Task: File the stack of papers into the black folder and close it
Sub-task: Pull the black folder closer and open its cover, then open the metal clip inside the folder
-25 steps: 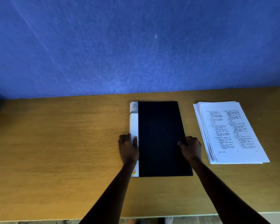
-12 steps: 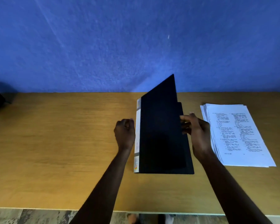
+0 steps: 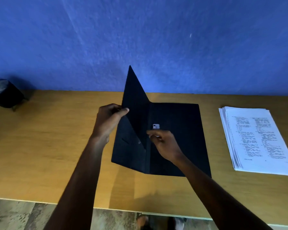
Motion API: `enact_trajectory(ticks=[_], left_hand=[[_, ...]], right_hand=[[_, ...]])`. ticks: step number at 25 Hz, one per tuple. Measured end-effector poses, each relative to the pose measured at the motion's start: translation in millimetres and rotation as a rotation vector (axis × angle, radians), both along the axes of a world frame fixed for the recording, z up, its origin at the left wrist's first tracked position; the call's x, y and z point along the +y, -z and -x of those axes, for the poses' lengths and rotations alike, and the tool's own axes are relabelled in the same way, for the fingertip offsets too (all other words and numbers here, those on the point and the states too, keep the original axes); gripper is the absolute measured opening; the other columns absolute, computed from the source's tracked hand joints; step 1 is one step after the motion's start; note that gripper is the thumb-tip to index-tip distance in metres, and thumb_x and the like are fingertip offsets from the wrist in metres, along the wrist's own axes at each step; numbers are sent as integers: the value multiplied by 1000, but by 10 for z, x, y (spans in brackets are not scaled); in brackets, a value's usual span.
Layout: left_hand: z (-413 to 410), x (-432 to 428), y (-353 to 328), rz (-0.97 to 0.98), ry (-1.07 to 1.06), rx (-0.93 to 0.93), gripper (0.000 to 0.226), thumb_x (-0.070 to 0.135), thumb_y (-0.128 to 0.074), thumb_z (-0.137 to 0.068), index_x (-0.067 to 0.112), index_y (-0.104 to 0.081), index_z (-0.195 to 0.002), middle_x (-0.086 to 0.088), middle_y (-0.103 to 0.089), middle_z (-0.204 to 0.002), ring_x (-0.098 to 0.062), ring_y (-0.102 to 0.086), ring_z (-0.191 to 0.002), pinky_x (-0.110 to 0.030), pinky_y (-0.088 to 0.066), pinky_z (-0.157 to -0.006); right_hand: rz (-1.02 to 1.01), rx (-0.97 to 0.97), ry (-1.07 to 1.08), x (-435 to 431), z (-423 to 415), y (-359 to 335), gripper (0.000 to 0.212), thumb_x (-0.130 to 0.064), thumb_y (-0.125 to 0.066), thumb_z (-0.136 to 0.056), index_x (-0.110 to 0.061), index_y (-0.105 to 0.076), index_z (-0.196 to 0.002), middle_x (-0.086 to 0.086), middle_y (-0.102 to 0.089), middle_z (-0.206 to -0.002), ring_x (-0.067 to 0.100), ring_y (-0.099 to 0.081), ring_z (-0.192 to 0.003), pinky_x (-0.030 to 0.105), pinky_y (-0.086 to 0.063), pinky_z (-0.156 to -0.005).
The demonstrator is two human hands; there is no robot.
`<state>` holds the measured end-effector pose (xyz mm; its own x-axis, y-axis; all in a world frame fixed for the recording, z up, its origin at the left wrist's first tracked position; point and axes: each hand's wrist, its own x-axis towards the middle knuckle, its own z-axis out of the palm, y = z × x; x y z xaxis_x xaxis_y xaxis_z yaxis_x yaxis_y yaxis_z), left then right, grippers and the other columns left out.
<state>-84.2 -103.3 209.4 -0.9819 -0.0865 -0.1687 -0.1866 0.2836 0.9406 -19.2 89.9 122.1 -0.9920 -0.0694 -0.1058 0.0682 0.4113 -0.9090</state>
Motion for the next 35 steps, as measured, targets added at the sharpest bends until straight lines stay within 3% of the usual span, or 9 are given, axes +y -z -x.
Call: enact_trajectory(ticks=[3, 7, 10, 14, 21, 28, 30, 33, 35], left_hand=[[123, -357, 138, 54, -27, -12, 19, 12, -74, -82, 1, -66, -70, -16, -63, -71, -21, -59, -69, -35, -42, -64], [341, -866, 525, 95, -143, -113, 11, -1, -72, -81, 6, -71, -73, -11, -67, -75, -24, -63, -72, -34, -48, -63], [454, -1158, 948, 127, -192, -245, 21, -8, -70, -82, -10, -68, -103, -21, -67, -101, -38, -66, -95, -35, -52, -71], [487, -1303, 1424, 224, -204, -299, 35, -15, -69, -75, -12, -67, -110, -37, -65, -114, -53, -61, -109, -36, -41, -77], [322, -1016, 1588, 569, -171, -157, 30, 1, -70, -81, -2, -72, -110, -23, -71, -115, -36, -67, -106, -39, -51, -94], [-120, 255, 1616, 375, 251, -5, 14, 5, -67, -88, 3, -75, -99, -11, -77, -97, -11, -67, -81, 1, -43, -66], [-185, 515, 1665, 320, 249, -20, 11, 7, -67, -88, 3, -77, -93, -12, -77, -92, -17, -71, -81, -2, -44, -67], [-178, 690, 1728, 289, 218, -85, 16, 17, -68, -89, 4, -77, -88, -9, -78, -88, -17, -72, -82, -24, -52, -79], [-151, 732, 1775, 299, 196, -117, 19, 21, -70, -88, 4, -77, -84, -9, -78, -83, -10, -68, -72, -24, -52, -75]], right_hand=[[-278, -46, 132, 302, -41, 394, 33, -10, -52, -97, -12, -60, -129, 9, -68, -123, 19, -71, -97, 34, -59, -82], [-655, -72, 183, 700, -158, 838, 43, -21, -56, -96, -9, -51, -137, 13, -42, -152, 29, -43, -139, 44, -43, -110], [-776, -157, 127, 777, -221, 987, 50, -31, -57, -96, -11, -47, -141, 15, -25, -161, 32, -25, -148, 47, -32, -117], [-808, -182, 120, 763, -251, 1038, 55, -37, -55, -96, -14, -43, -145, 13, -23, -162, 30, -22, -150, 46, -29, -118], [-788, -159, 172, 772, -229, 991, 57, -37, -55, -96, -12, -41, -146, 14, -25, -160, 31, -24, -149, 47, -30, -118], [-871, 54, 127, 772, 134, 1064, 61, -38, -33, -105, -2, -23, -153, 17, -15, -163, 28, -11, -153, 39, -10, -124], [-892, 76, 89, 726, 253, 1120, 60, -37, -33, -105, -1, -23, -153, 17, -16, -163, 28, -11, -153, 39, -10, -124], [-923, 58, 40, 663, 327, 1249, 60, -37, -29, -105, -2, -21, -153, 16, -15, -164, 28, -10, -153, 41, -12, -125], [-946, 54, 39, 660, 319, 1323, 60, -37, -26, -105, -2, -21, -153, 17, -15, -163, 28, -10, -153, 43, -14, -124]])
